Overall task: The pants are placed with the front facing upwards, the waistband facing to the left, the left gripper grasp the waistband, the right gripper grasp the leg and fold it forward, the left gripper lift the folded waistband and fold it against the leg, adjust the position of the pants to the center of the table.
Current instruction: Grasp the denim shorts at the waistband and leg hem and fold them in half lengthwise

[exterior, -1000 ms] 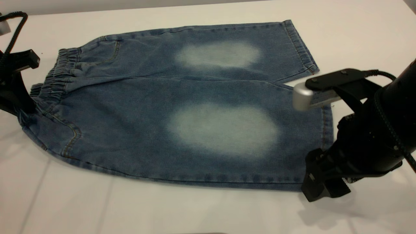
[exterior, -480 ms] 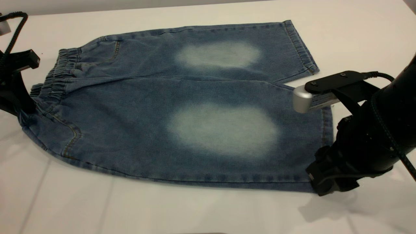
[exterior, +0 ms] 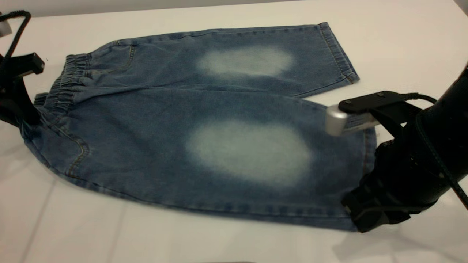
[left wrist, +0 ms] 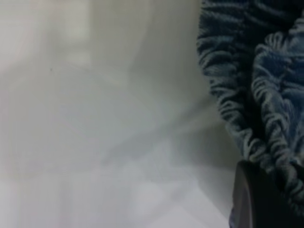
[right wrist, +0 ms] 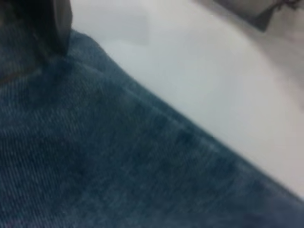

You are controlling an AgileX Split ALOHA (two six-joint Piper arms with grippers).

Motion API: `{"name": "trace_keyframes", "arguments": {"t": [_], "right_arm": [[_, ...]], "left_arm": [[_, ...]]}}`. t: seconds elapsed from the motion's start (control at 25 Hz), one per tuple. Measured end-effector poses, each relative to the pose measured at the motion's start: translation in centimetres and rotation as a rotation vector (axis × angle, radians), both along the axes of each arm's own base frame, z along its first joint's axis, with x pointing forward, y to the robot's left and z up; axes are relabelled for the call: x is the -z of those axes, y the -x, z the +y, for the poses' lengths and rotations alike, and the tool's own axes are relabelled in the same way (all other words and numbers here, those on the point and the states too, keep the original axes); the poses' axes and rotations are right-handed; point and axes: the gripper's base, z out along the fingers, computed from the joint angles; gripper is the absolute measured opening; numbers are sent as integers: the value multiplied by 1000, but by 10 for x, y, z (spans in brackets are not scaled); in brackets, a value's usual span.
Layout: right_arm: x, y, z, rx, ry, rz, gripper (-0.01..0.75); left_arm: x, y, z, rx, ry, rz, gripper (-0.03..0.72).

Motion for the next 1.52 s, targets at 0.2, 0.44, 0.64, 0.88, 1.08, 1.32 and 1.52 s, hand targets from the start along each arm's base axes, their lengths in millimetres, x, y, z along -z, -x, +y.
{"name": "trace_keyframes", "arguments": {"t": [0.2, 0.44, 0.64, 0.88, 1.08, 1.32, 1.52], "right_arm": [[-48, -8, 0, 4, -131, -131, 25], [-89, -42, -13, 51, -252, -253, 25], [-100, -60, -22, 84, -272, -296, 25], [-111, -92, -18, 86, -282, -365, 25], [-103, -125, -10, 78, -282, -376, 25], [-110, -162, -10, 85, -289, -445, 25], [-126, -185, -39, 160, -271, -529, 25]], "left_arm": [[-20, -3, 0, 10, -7, -52, 76], [-43, -5, 1, 12, -20, -126, 76], [-46, -7, 1, -3, -21, -153, 76], [-50, -16, 0, -59, -1, -252, 76], [-53, -22, -1, -97, 21, -323, 76], [-57, -27, 0, -157, 39, -379, 76], [-59, -30, 3, -209, 23, -431, 76]]}}
